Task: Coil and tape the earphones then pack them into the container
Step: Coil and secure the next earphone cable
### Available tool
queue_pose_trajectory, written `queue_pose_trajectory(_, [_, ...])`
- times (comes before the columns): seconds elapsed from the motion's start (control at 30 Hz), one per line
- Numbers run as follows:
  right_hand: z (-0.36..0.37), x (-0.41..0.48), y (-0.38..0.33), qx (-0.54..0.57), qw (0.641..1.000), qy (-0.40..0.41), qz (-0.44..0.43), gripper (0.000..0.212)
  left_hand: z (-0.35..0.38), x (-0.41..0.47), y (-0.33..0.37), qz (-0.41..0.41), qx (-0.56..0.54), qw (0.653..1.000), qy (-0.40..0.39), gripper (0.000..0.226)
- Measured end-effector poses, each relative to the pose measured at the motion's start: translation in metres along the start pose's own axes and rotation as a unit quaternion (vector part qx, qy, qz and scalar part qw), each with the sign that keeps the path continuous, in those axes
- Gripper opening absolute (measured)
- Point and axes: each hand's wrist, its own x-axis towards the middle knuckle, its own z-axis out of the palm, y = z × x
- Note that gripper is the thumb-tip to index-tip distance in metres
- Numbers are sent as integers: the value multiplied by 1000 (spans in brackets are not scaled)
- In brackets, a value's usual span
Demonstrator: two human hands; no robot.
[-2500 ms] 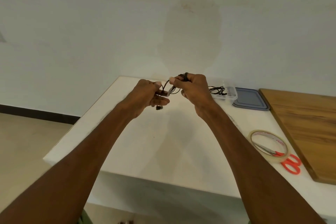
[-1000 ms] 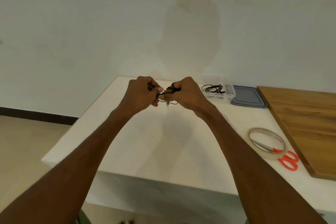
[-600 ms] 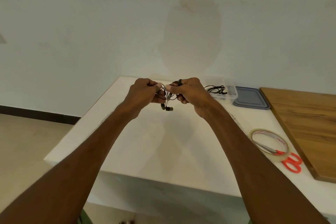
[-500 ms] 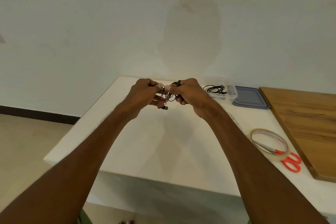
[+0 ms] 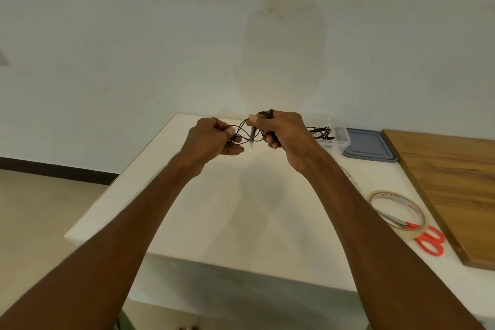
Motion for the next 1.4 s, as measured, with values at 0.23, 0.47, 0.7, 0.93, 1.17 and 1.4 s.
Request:
queue_pose_trajectory(0.23, [0,-1,2,79,996,-30,-35,14,5,-5,5,-61,20,998,-28,20])
queue_pose_trajectory(0.47, [1,0,-1,165,982,-73,-53,10,-4,-7,15,-233,-419,876,-58,26])
queue_pose_trajectory(0.7, [-1,-4,5,62,989,-126,-39,7,-18,-4,18,-243,-570,783,-59,26])
queue_pose_trajectory(0.93, [-11,-4,4,-178,978,-103,-47,12,-33,1,17,-185,-456,859,-142,19])
queue_pose_trajectory(1.17, [-6,-6,-3,-230,959,-134,-101,14,-19,5,-2,-187,-100,974,-73,42])
queue_pose_trajectory(1.4, [-11,-10,-11,-229,950,-182,-109,11,-15,2,1,-224,-121,958,-134,33])
